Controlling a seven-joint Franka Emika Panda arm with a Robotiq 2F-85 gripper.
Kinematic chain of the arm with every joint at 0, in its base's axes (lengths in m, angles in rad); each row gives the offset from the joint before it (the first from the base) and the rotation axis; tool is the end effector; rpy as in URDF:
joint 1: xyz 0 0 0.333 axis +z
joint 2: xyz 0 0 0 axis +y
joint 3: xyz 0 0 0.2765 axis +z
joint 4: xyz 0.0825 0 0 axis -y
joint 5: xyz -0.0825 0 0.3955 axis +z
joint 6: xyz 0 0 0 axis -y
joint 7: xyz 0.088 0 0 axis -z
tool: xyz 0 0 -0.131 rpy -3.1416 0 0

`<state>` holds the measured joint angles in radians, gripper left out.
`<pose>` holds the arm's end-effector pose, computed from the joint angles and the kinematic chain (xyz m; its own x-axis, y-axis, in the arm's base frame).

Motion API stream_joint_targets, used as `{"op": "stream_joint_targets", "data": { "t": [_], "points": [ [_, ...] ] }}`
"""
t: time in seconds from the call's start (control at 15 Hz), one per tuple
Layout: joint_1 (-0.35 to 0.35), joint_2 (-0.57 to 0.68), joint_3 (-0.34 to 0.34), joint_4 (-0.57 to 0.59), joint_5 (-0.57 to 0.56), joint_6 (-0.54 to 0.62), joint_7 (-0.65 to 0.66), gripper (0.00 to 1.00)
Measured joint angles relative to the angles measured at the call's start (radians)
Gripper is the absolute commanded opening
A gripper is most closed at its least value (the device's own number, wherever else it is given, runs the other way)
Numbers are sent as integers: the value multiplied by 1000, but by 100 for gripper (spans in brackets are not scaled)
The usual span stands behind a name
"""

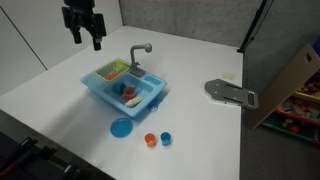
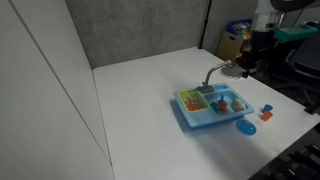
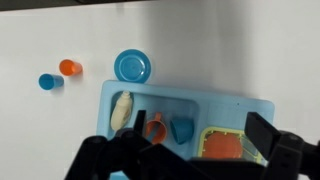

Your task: Put the bottle inside the sink

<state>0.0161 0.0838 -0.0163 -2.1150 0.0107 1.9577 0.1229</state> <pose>0.5280 0.0008 0.2878 0.9630 -0.1271 -0.2379 -0.1254 -0.9919 0.0220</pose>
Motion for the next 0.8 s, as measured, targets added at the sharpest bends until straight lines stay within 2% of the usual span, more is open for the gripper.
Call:
{"op": "stream_joint_targets", "data": {
  "t": [0.6,0.8],
  "points": [
    [0,-189,6,-1,-10,-35,55,100],
    [0,-217,7,-3,-10,-49,59,100]
  ]
}}
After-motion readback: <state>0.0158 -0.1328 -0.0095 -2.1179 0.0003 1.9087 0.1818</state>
